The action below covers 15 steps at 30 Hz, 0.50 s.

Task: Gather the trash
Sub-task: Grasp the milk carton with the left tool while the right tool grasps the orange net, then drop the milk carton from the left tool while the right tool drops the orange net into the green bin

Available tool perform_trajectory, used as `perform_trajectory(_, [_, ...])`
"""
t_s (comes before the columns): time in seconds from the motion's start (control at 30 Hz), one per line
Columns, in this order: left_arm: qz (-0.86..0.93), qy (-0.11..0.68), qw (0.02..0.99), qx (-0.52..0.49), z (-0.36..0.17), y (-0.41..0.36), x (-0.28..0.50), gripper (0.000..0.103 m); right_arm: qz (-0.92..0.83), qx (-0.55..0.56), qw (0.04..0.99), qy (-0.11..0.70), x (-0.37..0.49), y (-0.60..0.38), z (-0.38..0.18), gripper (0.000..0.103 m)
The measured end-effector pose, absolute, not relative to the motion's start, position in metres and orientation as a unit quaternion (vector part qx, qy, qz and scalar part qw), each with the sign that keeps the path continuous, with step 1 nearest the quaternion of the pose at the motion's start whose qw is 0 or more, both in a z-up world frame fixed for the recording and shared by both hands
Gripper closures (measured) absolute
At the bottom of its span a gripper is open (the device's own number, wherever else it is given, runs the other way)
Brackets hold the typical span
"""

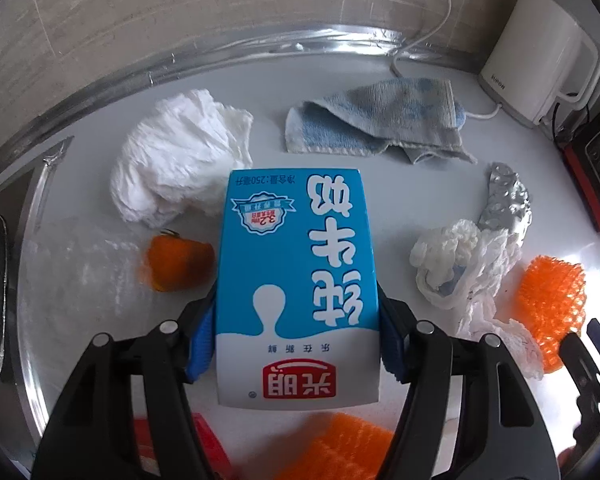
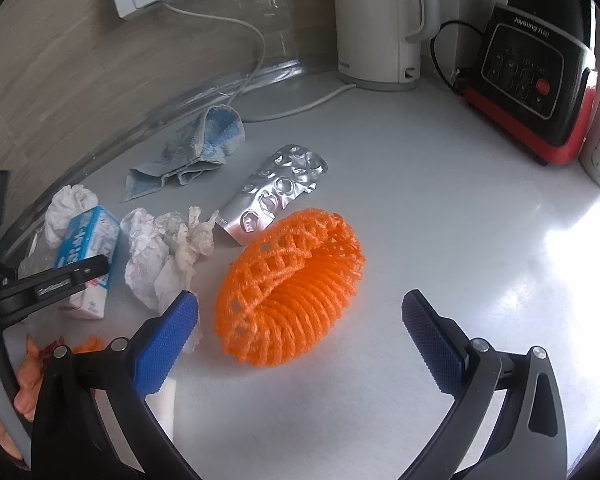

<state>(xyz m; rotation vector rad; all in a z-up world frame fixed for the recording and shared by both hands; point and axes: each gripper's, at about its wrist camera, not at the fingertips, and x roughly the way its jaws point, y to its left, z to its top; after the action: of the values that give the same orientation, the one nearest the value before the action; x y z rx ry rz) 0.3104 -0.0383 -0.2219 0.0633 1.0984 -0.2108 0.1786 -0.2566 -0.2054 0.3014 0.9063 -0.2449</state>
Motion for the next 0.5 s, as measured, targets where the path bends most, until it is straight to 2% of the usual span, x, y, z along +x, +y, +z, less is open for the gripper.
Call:
perform_trajectory(0.1, [-0.109, 0.512, 0.852, 0.021, -0.212, -0.032, 0.306, 0.04, -0.121, 0.157, 0.872, 0.447, 0.189, -0.26, -0.213, 0.007])
perform_trajectory(0.13, [-0.111, 0.509, 0.853, 0.021, -0.208, -0.029, 0.303, 0.04, -0.122, 0.159, 0.869, 0.452, 0.192, -0.261, -0.216, 0.017])
perform_trajectory(0.17, [-0.114, 0.505, 0.855, 0.021, -0.203, -0.026, 0.297, 0.04, -0.121, 0.164, 0.864, 0.461, 0.196, -0.262, -0.22, 0.033])
perform_trajectory(0.27, [-0.119, 0.495, 0.861, 0.026, -0.192, -0.022, 0.288, 0.04, -0.117, 0.174, 0.856, 0.472, 0.2, -0.266, -0.226, 0.063])
perform_trajectory(0.3, [-0.122, 0.489, 0.863, 0.026, -0.187, -0.022, 0.284, 0.04, -0.115, 0.172, 0.859, 0.469, 0.199, -0.266, -0.225, 0.069])
perform_trajectory(0.37, [-0.128, 0.48, 0.867, 0.025, -0.178, -0.02, 0.276, 0.04, -0.105, 0.184, 0.862, 0.461, 0.195, -0.269, -0.22, 0.077])
perform_trajectory(0.5, [-0.148, 0.459, 0.876, 0.031, -0.157, -0.02, 0.246, 0.04, -0.1, 0.178, 0.874, 0.441, 0.179, -0.27, -0.2, 0.078])
